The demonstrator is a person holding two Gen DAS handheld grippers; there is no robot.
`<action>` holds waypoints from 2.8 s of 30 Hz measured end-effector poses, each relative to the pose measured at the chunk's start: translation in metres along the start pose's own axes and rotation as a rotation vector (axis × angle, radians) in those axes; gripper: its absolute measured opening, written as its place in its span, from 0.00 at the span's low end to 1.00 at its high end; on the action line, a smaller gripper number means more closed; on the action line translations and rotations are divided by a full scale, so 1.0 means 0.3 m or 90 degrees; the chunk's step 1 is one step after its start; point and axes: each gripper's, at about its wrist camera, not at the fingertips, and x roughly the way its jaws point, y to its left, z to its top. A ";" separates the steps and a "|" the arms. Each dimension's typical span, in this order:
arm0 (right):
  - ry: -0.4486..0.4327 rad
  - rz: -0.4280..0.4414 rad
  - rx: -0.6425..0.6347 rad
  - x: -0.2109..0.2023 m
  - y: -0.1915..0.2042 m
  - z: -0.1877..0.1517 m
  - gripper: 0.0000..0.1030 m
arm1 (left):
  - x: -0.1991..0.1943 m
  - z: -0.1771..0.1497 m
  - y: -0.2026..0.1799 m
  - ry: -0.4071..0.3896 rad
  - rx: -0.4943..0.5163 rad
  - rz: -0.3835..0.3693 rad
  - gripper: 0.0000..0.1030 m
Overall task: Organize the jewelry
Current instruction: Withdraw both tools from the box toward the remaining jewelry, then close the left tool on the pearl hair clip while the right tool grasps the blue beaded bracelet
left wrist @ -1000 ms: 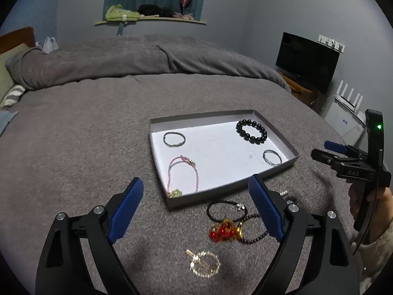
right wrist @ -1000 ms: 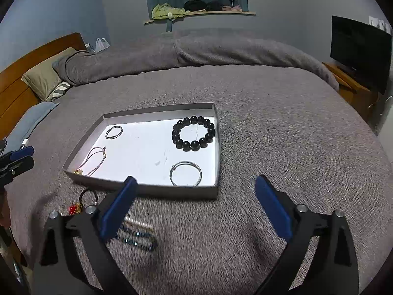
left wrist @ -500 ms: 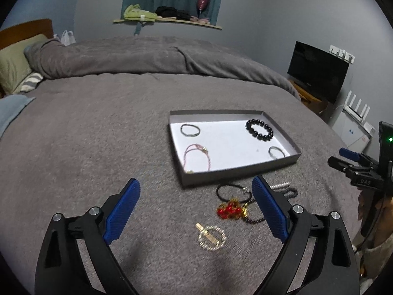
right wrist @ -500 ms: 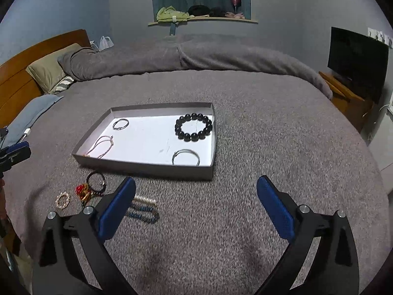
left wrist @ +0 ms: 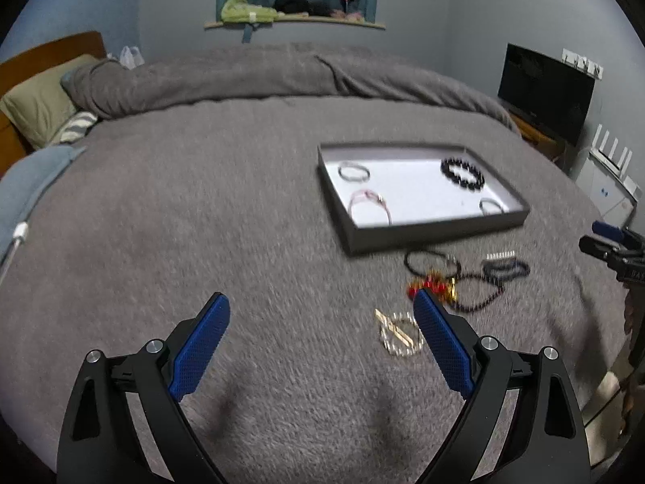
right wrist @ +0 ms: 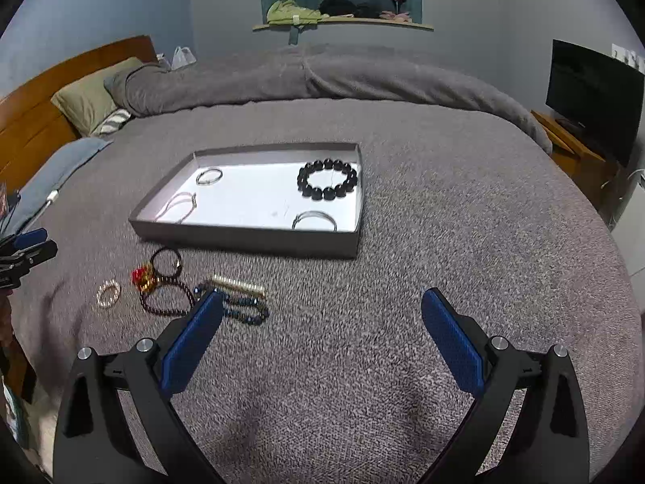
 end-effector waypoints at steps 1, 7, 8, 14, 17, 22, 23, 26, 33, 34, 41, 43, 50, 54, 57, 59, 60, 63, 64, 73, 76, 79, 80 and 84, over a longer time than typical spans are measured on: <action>0.007 0.000 -0.003 0.008 0.005 -0.008 0.95 | 0.015 -0.013 -0.006 0.011 -0.002 -0.009 0.89; 0.023 0.018 -0.012 0.033 0.039 -0.034 0.95 | 0.105 -0.075 -0.094 0.053 0.023 -0.027 0.89; 0.024 0.020 -0.015 0.035 0.044 -0.037 0.95 | 0.116 -0.081 -0.106 0.055 0.023 -0.032 0.89; 0.032 0.025 -0.040 0.059 0.077 -0.065 0.95 | 0.156 -0.108 -0.169 0.061 0.053 -0.029 0.89; 0.033 0.023 -0.047 0.073 0.081 -0.073 0.95 | 0.160 -0.117 -0.178 0.054 0.065 -0.020 0.89; 0.046 0.036 -0.039 0.105 0.083 -0.084 0.95 | 0.167 -0.118 -0.160 0.054 0.045 -0.029 0.88; 0.048 0.037 -0.038 0.110 0.083 -0.086 0.95 | 0.167 -0.118 -0.157 0.055 0.044 -0.032 0.87; 0.051 0.037 -0.031 0.125 0.082 -0.090 0.95 | 0.174 -0.124 -0.160 0.056 0.044 -0.038 0.87; 0.046 0.037 -0.007 0.155 0.076 -0.083 0.95 | 0.184 -0.134 -0.172 0.055 0.050 -0.046 0.73; 0.045 0.036 -0.003 0.162 0.074 -0.079 0.94 | 0.183 -0.133 -0.173 0.055 0.049 -0.052 0.69; 0.055 0.064 -0.005 0.193 0.103 -0.064 0.75 | 0.188 -0.130 -0.190 0.049 0.070 -0.050 0.47; 0.056 0.066 -0.002 0.204 0.109 -0.059 0.67 | 0.194 -0.130 -0.188 0.051 0.069 -0.049 0.44; 0.074 0.067 0.012 0.242 0.104 -0.047 0.39 | 0.193 -0.131 -0.186 0.049 0.079 -0.047 0.41; 0.094 0.071 0.020 0.268 0.103 -0.052 0.33 | 0.196 -0.132 -0.188 0.050 0.083 -0.046 0.41; 0.111 0.072 0.005 0.283 0.118 -0.055 0.27 | 0.197 -0.130 -0.186 0.053 0.082 -0.049 0.41; 0.122 0.071 -0.002 0.289 0.129 -0.059 0.25 | 0.195 -0.129 -0.184 0.053 0.080 -0.052 0.41; 0.125 0.072 -0.003 0.291 0.131 -0.061 0.24 | 0.193 -0.127 -0.183 0.053 0.079 -0.054 0.41; 0.141 0.102 0.014 0.293 0.120 -0.064 0.16 | 0.187 -0.126 -0.186 0.051 0.085 -0.057 0.41; 0.139 0.107 0.017 0.288 0.118 -0.063 0.10 | 0.184 -0.127 -0.187 0.050 0.087 -0.057 0.41; 0.081 0.100 0.009 0.200 0.119 -0.037 0.07 | 0.140 -0.115 -0.192 0.033 0.091 -0.063 0.41; 0.053 0.095 0.011 0.151 0.108 -0.015 0.07 | 0.121 -0.104 -0.189 0.027 0.087 -0.066 0.41; 0.031 0.089 0.010 0.110 0.095 0.009 0.07 | 0.101 -0.093 -0.187 0.021 0.088 -0.067 0.41; 0.023 0.085 0.007 0.097 0.092 0.016 0.07 | 0.096 -0.089 -0.187 0.019 0.089 -0.067 0.41; -0.010 0.072 0.007 0.039 0.069 0.051 0.07 | 0.068 -0.065 -0.178 0.018 0.075 -0.082 0.41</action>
